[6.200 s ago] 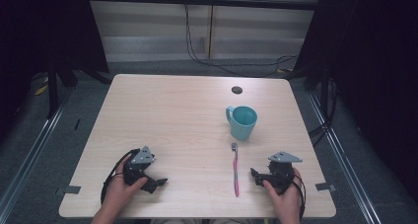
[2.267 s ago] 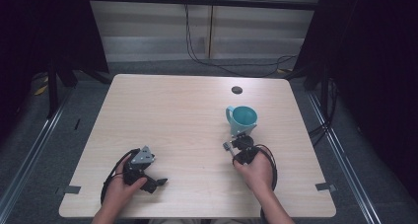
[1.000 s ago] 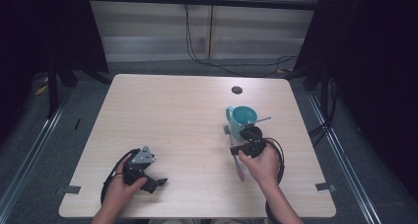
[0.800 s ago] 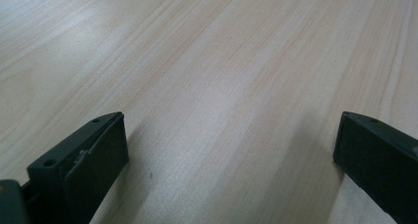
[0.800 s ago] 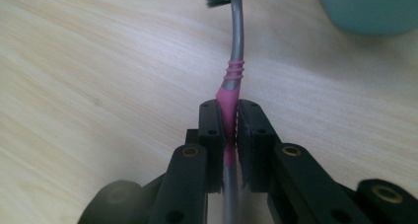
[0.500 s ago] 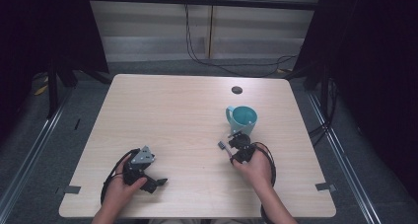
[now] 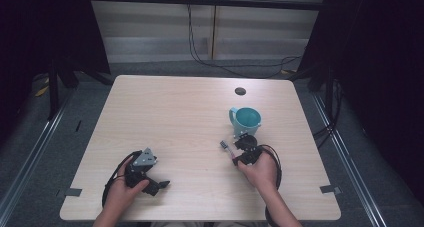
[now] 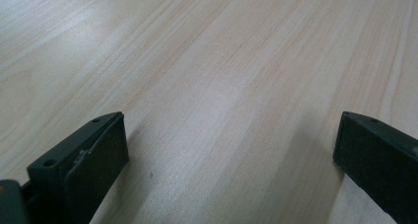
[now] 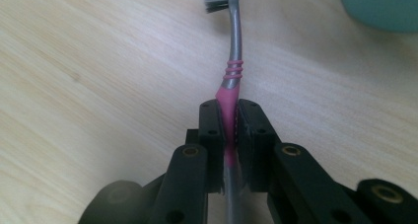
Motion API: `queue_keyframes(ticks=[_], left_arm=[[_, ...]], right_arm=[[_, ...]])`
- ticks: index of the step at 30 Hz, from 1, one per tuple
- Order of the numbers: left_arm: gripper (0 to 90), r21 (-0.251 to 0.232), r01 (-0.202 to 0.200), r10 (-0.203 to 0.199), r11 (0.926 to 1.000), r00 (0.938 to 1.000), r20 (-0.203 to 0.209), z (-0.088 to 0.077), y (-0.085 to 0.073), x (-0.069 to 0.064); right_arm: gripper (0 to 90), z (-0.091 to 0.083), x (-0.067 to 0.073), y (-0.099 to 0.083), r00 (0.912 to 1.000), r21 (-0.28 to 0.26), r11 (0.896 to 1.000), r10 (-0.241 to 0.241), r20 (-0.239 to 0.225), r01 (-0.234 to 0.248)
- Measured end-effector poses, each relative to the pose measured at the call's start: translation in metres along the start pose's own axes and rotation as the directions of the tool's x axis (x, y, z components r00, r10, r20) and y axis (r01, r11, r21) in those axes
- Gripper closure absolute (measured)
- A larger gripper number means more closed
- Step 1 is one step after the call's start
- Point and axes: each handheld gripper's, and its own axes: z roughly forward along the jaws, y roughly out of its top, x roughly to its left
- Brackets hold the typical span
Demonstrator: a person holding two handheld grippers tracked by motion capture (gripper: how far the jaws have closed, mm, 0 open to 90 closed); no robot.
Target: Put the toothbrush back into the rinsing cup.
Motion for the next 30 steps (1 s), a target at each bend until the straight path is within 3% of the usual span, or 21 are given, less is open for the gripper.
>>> queue_keyframes(ticks=[8, 14, 17, 18, 19, 24, 28, 29, 30], left_arm=[[0.0, -0.003, 0.000, 0.000, 1.0000, 1.0000, 0.003, 0.000, 0.000, 0.000], [0.0, -0.002, 0.000, 0.000, 1.0000, 1.0000, 0.002, 0.000, 0.000, 0.000], [0.0, -0.002, 0.001, -0.001, 1.0000, 1.0000, 0.002, 0.000, 0.000, 0.000], [0.0, -0.002, 0.001, -0.001, 1.0000, 1.0000, 0.002, 0.000, 0.000, 0.000], [0.0, -0.001, -0.001, 0.001, 1.0000, 1.0000, 0.002, 0.000, 0.000, 0.000], [0.0, -0.002, 0.000, 0.000, 1.0000, 1.0000, 0.001, 0.000, 0.000, 0.000], [0.0, -0.002, 0.001, -0.001, 1.0000, 1.0000, 0.003, 0.000, 0.000, 0.000], [0.0, -0.002, 0.001, -0.001, 1.0000, 1.0000, 0.003, 0.000, 0.000, 0.000], [0.0, -0.002, 0.001, -0.001, 1.0000, 1.0000, 0.003, 0.000, 0.000, 0.000]], right_arm=[[81.9, -0.023, -0.005, 0.002, 0.9985, -0.113, 0.993, 0.024, -0.048, -0.029], [81.8, -0.043, -0.007, 0.004, 0.9975, -0.208, 0.978, 0.014, -0.070, -0.028], [81.8, -0.053, -0.009, 0.005, 0.9950, -0.261, 0.965, 0.012, -0.099, -0.038], [81.8, -0.053, -0.009, 0.005, 0.9950, -0.261, 0.965, 0.012, -0.099, -0.038], [81.8, -0.057, -0.010, 0.006, 0.9946, -0.297, 0.954, 0.006, -0.104, -0.037], [81.8, -0.066, -0.013, 0.008, 0.9924, -0.365, 0.930, 0.002, -0.123, -0.047], [81.8, -0.070, -0.014, 0.010, 0.9922, -0.391, 0.920, -0.006, -0.124, -0.043], [81.8, -0.073, -0.015, 0.011, 0.9924, -0.411, 0.911, -0.009, -0.123, -0.043], [81.8, -0.073, -0.015, 0.011, 0.9924, -0.411, 0.911, -0.009, -0.123, -0.043]])
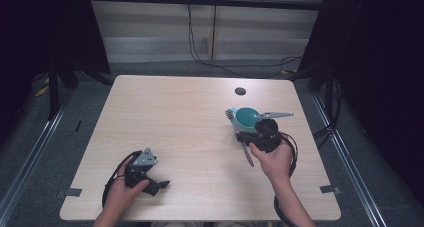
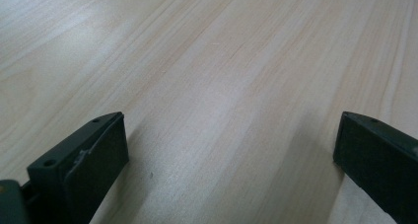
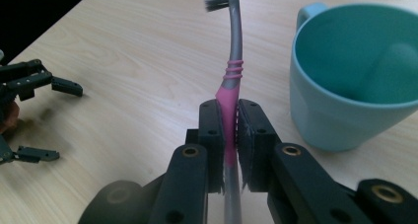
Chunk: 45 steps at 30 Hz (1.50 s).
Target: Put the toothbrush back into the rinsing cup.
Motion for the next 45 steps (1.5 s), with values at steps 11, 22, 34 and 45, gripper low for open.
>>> queue_keyframes(ticks=[11, 22, 34, 45], left_arm=[[0.0, 0.000, -0.002, 0.002, 1.0000, 1.0000, -0.002, 0.000, 0.000, 0.000], [0.0, 0.001, 0.000, 0.000, 1.0000, 1.0000, 0.000, 0.000, 0.000, 0.000], [0.0, 0.000, -0.001, 0.001, 1.0000, 1.0000, 0.000, 0.000, 0.000, 0.000], [0.0, 0.000, 0.000, 0.000, 1.0000, 1.0000, 0.000, 0.000, 0.000, 0.000]], right_arm=[[81.7, -0.010, -0.002, 0.012, 0.9999, -0.097, 0.995, 0.000, -0.012, -0.001], [81.7, -0.014, -0.006, 0.020, 0.9996, -0.154, 0.988, 0.011, -0.025, -0.014], [81.6, -0.018, -0.011, 0.030, 0.9992, -0.208, 0.978, 0.021, -0.034, -0.028], [81.6, -0.018, -0.015, 0.038, 0.9997, -0.225, 0.974, 0.022, -0.007, -0.023]])
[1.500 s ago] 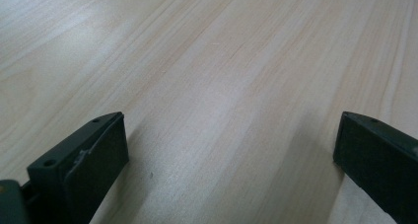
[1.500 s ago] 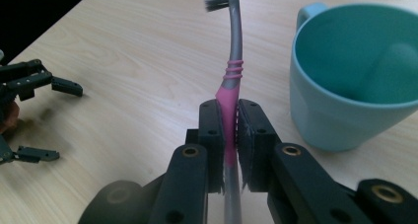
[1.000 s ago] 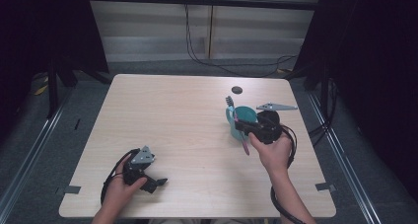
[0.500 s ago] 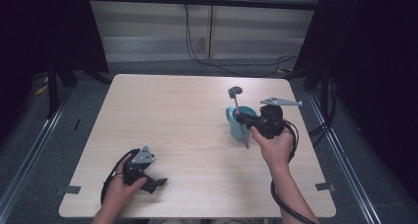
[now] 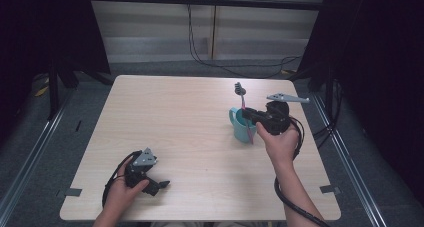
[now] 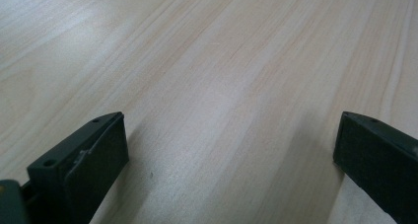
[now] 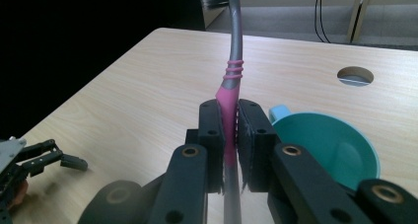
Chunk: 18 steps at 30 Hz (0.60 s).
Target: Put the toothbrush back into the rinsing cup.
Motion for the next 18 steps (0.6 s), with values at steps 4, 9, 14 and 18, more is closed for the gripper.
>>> queue_keyframes(ticks=[4, 9, 14, 18], left_arm=[[0.0, 0.000, -0.001, 0.001, 1.0000, 1.0000, -0.001, 0.000, 0.000, 0.000], [0.0, 0.000, 0.000, 0.000, 1.0000, 1.0000, 0.000, 0.000, 0.000, 0.000], [0.0, 0.000, -0.001, 0.001, 1.0000, 1.0000, 0.000, 0.000, 0.000, 0.000], [0.0, 0.000, 0.000, 0.000, 1.0000, 1.0000, 0.000, 0.000, 0.000, 0.000]], right_arm=[[81.6, 0.001, -0.001, 0.003, 1.0000, -0.006, 1.000, -0.002, 0.007, 0.002], [81.6, 0.002, -0.005, 0.006, 0.9998, -0.022, 1.000, 0.014, 0.015, -0.014], [81.6, 0.004, -0.010, 0.008, 0.9992, -0.042, 0.999, 0.031, 0.024, -0.030], [81.6, 0.006, -0.012, 0.008, 0.9991, -0.040, 0.999, 0.032, 0.028, -0.031]])
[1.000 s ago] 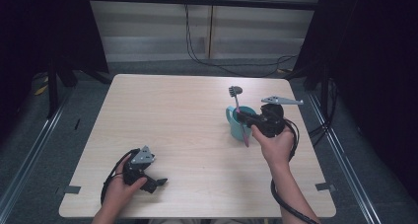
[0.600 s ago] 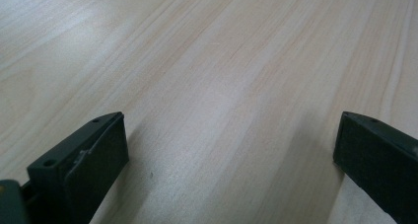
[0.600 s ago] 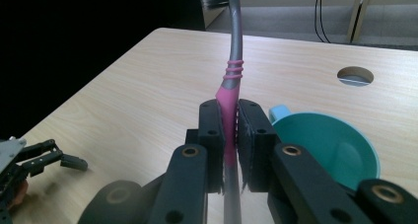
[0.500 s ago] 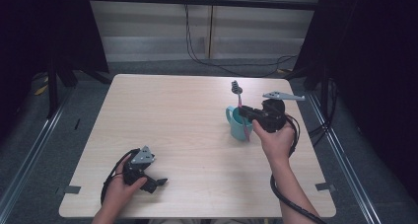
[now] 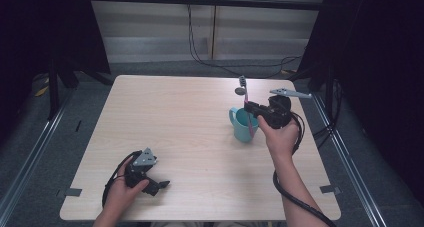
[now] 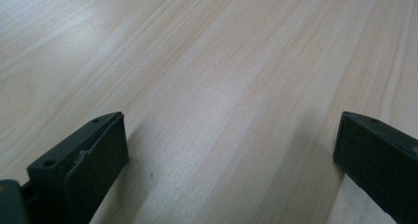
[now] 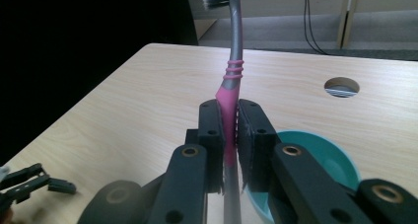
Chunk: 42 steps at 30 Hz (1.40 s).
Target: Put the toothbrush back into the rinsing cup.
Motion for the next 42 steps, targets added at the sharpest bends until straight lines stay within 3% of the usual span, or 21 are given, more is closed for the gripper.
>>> queue_keyframes(ticks=[42], left_arm=[[0.0, 0.000, -0.008, 0.008, 1.0000, 1.0000, -0.005, 0.000, 0.000, 0.001]], right_arm=[[81.6, 0.022, -0.015, 0.019, 0.9989, -0.043, 0.999, 0.019, 0.043, -0.017]])
